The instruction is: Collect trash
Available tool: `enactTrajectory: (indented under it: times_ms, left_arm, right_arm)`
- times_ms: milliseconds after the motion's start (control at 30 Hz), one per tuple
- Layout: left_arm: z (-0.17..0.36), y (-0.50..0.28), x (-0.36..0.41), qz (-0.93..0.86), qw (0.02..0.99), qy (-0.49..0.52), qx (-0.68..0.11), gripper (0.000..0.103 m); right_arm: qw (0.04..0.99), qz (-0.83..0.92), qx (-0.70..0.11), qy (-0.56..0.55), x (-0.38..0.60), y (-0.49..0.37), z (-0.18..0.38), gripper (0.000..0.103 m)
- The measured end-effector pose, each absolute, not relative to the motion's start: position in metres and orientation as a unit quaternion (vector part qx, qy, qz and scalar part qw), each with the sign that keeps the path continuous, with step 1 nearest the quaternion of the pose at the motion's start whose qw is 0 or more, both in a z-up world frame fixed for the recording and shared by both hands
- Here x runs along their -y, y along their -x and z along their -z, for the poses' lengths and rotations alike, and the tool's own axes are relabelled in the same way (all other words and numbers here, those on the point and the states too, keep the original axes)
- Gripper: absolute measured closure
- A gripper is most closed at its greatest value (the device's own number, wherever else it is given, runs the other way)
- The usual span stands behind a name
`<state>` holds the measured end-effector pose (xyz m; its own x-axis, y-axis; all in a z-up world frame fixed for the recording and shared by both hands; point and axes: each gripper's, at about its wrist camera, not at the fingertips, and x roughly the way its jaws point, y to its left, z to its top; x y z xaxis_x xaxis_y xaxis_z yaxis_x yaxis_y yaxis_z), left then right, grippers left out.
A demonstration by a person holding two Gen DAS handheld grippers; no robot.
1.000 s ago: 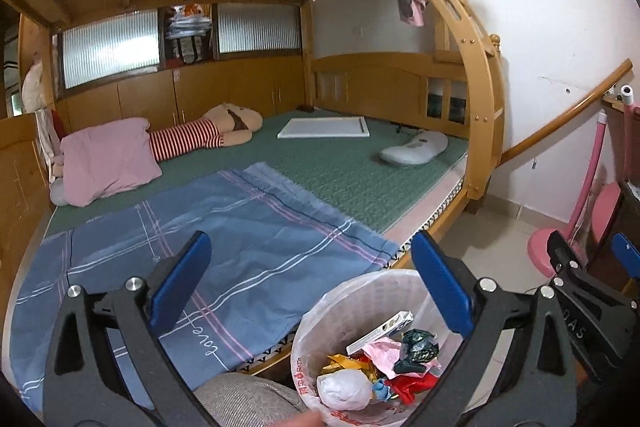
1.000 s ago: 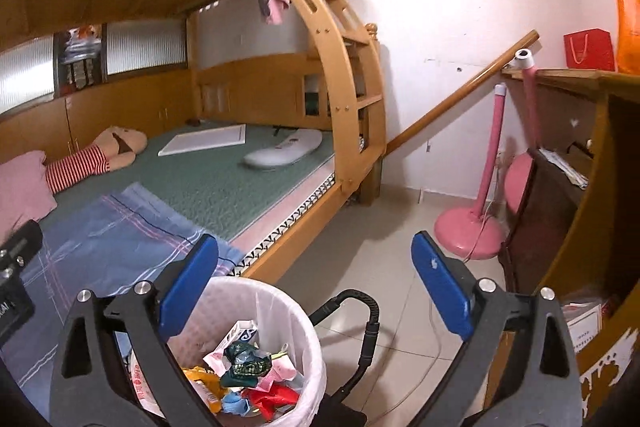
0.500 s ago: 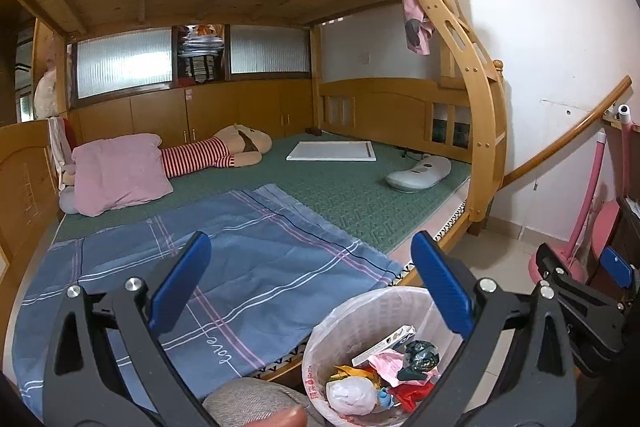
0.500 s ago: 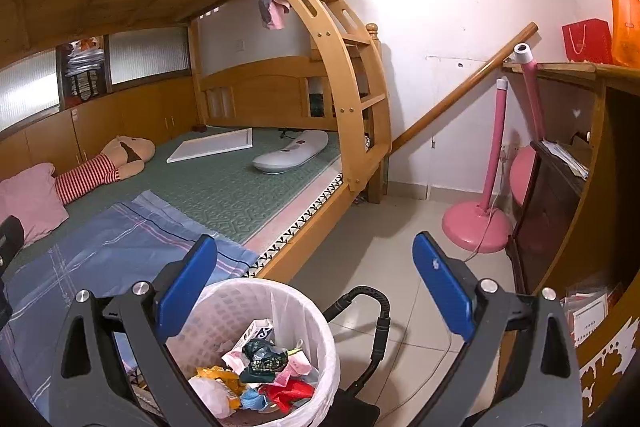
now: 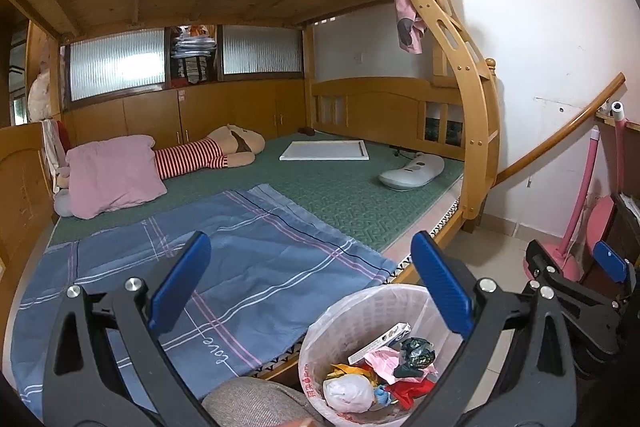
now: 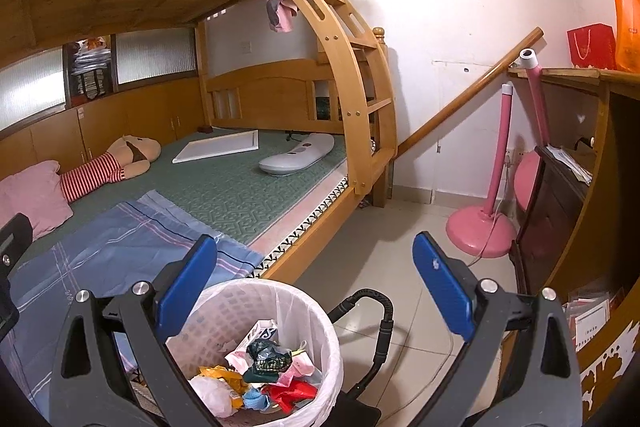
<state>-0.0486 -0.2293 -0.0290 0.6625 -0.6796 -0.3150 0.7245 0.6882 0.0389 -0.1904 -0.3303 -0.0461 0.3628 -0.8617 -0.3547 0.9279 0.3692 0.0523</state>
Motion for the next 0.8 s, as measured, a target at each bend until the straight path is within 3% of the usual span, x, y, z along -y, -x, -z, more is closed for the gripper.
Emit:
enactTrajectory:
  times_ms: [800]
  left_arm:
    - [0.0302,0.0403,0.2286,0.448,0.876,-0.080,-0.157,0.003]
  right_arm:
    - [0.820,0.546,-0.129,-0.113,0.3254,0.1892,0.0444,0.006]
